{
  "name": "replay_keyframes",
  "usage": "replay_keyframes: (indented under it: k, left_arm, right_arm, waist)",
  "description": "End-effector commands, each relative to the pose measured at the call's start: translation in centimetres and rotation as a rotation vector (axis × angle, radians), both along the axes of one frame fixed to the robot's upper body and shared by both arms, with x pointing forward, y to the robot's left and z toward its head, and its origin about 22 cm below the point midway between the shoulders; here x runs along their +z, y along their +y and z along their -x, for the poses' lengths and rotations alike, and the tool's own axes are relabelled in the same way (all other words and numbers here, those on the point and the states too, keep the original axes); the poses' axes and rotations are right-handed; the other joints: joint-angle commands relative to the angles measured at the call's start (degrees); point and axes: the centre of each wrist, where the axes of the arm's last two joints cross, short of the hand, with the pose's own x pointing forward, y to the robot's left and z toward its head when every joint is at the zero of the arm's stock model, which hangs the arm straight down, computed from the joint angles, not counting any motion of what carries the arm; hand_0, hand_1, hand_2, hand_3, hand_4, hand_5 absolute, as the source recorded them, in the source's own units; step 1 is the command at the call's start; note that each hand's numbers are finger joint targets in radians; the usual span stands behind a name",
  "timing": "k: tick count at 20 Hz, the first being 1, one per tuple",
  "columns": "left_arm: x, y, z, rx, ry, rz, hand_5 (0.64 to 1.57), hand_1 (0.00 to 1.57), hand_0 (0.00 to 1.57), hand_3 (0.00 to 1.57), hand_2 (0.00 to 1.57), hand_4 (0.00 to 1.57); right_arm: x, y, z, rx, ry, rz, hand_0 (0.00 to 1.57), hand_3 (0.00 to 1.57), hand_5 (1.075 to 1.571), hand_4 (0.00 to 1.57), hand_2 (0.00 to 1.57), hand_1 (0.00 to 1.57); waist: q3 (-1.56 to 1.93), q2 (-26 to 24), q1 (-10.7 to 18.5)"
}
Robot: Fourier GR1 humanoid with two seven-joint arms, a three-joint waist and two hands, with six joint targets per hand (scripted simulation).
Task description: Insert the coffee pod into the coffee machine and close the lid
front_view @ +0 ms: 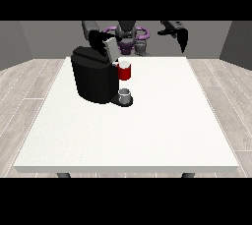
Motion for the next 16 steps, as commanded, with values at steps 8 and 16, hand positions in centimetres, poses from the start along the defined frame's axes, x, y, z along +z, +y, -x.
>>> replay_keyframes:
  k: [8,16]
  left_arm:
    - [2.2,-0.3,-2.2,0.016,-0.009,-0.013,1.571,0.00,0.00,0.00,0.00,0.15]
    - [0.1,-1.0,-1.2,-0.001,-0.020,0.006,1.571,0.00,0.00,0.00,0.00,0.00]
  right_arm:
    - [2.9,4.7,-0.6,0.087,-0.069,0.148,0.00,0.00,1.571,0.12,0.00,0.00]
    - [4.8,4.9,-0.2,0.113,-0.119,0.110,0.00,0.00,1.571,0.03,0.00,0.00]
  waist:
    - [0.01,1.99,1.05]
    - [0.02,1.78,1.82]
